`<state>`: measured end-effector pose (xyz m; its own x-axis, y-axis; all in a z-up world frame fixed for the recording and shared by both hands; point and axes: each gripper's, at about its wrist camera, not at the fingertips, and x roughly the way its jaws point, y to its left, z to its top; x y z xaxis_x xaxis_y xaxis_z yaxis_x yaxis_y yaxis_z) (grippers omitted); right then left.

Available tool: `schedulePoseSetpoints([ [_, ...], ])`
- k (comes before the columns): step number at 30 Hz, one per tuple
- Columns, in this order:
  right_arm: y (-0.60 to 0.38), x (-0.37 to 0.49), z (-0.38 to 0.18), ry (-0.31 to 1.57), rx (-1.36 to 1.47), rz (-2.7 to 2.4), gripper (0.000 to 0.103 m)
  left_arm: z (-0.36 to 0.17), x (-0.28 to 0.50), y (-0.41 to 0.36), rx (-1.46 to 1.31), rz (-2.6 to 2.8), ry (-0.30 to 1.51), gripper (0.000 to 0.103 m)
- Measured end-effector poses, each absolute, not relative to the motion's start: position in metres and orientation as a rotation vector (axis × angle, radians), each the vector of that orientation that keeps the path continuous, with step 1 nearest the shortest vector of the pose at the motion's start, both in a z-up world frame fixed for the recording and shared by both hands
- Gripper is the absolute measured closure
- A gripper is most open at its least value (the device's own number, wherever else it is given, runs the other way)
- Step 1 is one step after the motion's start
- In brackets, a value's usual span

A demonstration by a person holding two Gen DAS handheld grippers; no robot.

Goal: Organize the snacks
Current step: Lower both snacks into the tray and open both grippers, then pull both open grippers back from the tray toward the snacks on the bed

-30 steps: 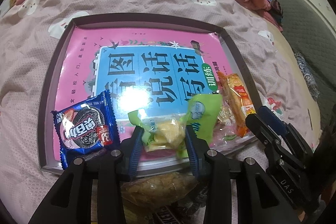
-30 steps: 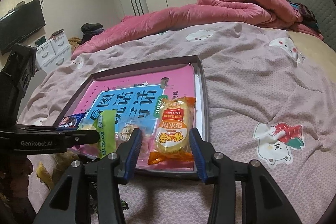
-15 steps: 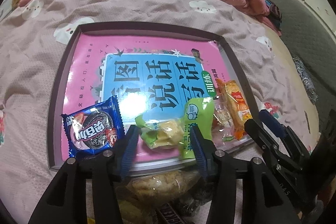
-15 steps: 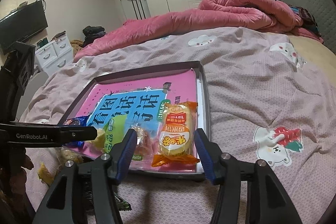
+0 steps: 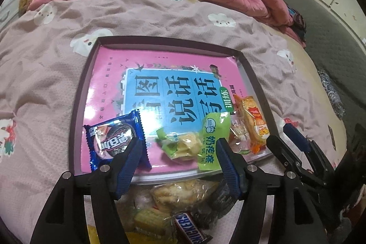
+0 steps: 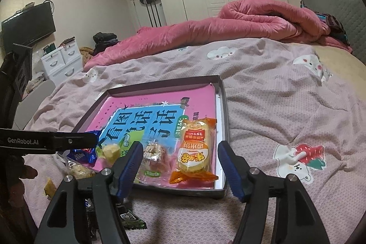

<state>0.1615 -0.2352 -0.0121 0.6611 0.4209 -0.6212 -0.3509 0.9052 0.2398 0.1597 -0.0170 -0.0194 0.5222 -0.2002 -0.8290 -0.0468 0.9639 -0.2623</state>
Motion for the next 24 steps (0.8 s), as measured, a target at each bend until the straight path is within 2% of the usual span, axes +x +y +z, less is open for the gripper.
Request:
schedulePoseSetpoints([
  [14, -0.239, 0.147, 0.001, 0.698, 0.099, 0.432, 0.032, -0.002, 0.149, -0.006, -0.281, -0.09, 0.978, 0.034],
  [15, -0.238, 0.146, 0.002, 0.698, 0.095, 0.431, 0.032, -0.001, 0.148, -0.006, -0.281, -0.089, 0.975, 0.031],
  [16, -0.238, 0.144, 0.003, 0.698, 0.092, 0.433, 0.031, 0.0, 0.147, -0.006, -0.282, -0.09, 0.974, 0.024],
  [24, -0.232, 0.13, 0.009, 0.688, 0.078, 0.452, 0.027, 0.006, 0.14, -0.003, -0.285, -0.098, 0.957, 0.024],
])
